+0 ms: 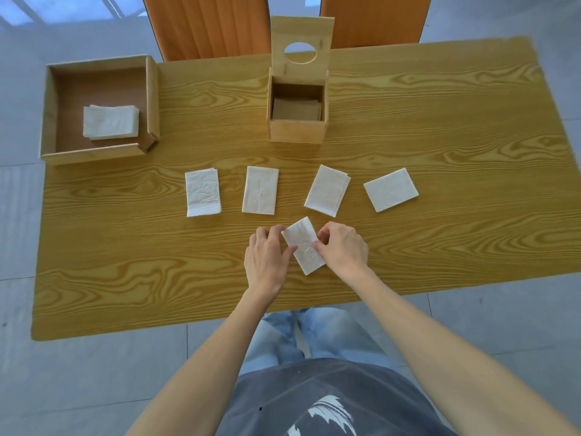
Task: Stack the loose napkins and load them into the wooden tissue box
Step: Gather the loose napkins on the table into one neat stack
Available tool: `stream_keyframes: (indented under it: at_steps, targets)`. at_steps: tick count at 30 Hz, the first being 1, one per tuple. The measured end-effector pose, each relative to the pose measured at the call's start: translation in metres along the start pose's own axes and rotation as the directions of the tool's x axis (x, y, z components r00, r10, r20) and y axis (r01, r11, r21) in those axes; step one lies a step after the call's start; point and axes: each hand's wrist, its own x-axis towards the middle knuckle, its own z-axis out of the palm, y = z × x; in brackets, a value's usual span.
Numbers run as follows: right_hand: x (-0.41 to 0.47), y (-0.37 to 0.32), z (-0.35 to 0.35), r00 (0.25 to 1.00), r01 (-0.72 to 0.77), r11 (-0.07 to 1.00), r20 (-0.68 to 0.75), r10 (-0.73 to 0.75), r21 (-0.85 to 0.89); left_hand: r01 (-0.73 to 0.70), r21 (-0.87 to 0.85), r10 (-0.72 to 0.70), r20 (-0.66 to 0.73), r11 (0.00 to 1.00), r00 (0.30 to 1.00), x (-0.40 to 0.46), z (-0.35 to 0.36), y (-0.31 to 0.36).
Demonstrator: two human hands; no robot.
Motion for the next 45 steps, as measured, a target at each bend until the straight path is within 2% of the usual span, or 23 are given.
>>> stream_keyframes:
  at_steps: [4,7,13,16,21,29,36,38,42,45]
  targets:
    - [0.0,0.005,0.001,0.999,-0.003,0.996,0.045,0.0,0.086,0.081,-0.08,-0.08,0.019,0.993,0.997,0.007,-0.001,0.002]
    - [0.003,0.01,0.0,0.997,-0.008,0.986,0.081,-0.006,0.168,0.086,-0.146,-0.084,0.02,0.985,0.996,0.009,-0.004,0.002]
    - [0.016,0.016,-0.009,0.997,-0.02,0.931,0.083,-0.01,0.364,0.068,-0.465,-0.051,0.049,0.883,0.997,0.024,-0.02,0.021]
    - [0.026,0.017,-0.017,0.997,-0.067,0.894,0.06,0.045,0.442,0.027,-0.519,-0.029,0.005,0.854,1.0,0.041,-0.027,0.037]
    - [0.049,0.016,-0.03,0.982,-0.174,0.762,0.049,0.185,0.624,0.03,-0.564,-0.024,0.018,0.825,1.0,0.071,-0.03,0.061]
    - [0.073,0.009,-0.043,0.958,-0.229,0.68,0.037,0.285,0.697,0.02,-0.475,-0.011,0.022,0.88,1.0,0.1,-0.02,0.076]
    - [0.08,0.014,-0.039,0.944,-0.264,0.734,0.01,0.331,0.626,0.016,-0.397,0.006,0.053,0.918,0.999,0.102,-0.008,0.071]
    - [0.081,0.015,-0.037,0.943,-0.27,0.761,0.001,0.334,0.59,-0.032,-0.327,0.043,0.026,0.944,0.999,0.098,-0.005,0.071]
    - [0.084,0.019,-0.032,0.945,-0.261,0.799,-0.025,0.326,0.542,-0.207,-0.066,0.203,-0.065,0.976,0.977,0.085,0.004,0.068]
    - [0.08,0.025,-0.031,0.937,-0.271,0.802,-0.047,0.347,0.533,-0.211,0.007,0.211,-0.096,0.977,0.973,0.076,0.009,0.063]
